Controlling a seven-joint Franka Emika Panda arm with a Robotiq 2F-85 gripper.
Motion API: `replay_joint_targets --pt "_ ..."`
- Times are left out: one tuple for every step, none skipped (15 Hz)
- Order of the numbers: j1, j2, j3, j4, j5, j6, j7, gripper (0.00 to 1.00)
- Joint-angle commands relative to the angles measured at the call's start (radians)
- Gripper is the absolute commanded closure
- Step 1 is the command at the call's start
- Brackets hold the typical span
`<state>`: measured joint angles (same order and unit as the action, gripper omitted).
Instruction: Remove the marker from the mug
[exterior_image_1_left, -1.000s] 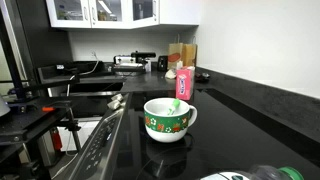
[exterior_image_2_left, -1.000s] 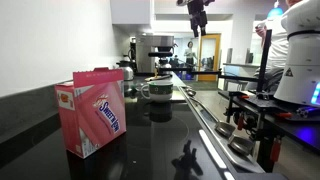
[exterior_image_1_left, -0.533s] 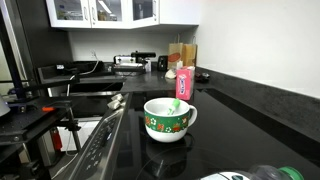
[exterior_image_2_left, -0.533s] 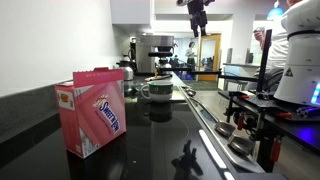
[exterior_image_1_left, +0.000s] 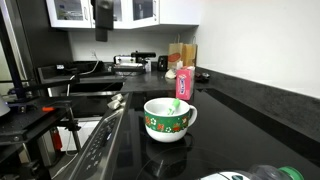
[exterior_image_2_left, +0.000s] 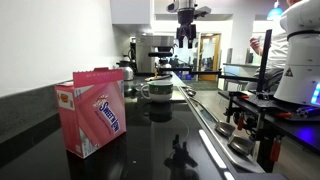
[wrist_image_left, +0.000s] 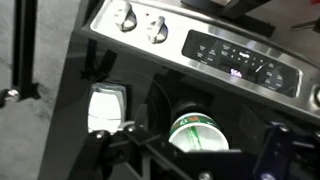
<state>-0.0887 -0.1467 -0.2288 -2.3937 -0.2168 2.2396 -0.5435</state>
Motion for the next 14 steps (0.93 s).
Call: replay_joint_targets --pt "0.020 0.099 0.014 0.037 0.129 0.033 -0.209 0.00" --pt "0.020 0.134 0.027 0.054 0.156 0.019 -0.255 0.00" --pt "0.015 0.178 0.041 0.071 0.158 0.028 -0.275 0.00" --pt "0.009 0.207 0.056 0.088 0.145 0.028 -0.288 0.00" --pt "0.005 0.240 0.069 0.102 0.117 0.052 -0.278 0.00" --pt "0.001 0.272 0.081 0.121 0.108 0.074 -0.274 0.00" --pt "-0.003 0.295 0.093 0.141 0.100 0.078 -0.271 0.00" --pt "-0.006 0.323 0.105 0.161 0.097 0.094 -0.270 0.00" --pt "-0.010 0.352 0.115 0.184 0.095 0.104 -0.263 0.00" --pt "-0.015 0.374 0.125 0.207 0.096 0.101 -0.264 0.00" --pt "-0.019 0.398 0.134 0.230 0.101 0.097 -0.260 0.00" --pt "-0.024 0.422 0.143 0.253 0.101 0.096 -0.258 0.00" --pt "-0.028 0.444 0.151 0.275 0.101 0.093 -0.256 0.00" --pt "-0.033 0.465 0.159 0.298 0.102 0.087 -0.259 0.06"
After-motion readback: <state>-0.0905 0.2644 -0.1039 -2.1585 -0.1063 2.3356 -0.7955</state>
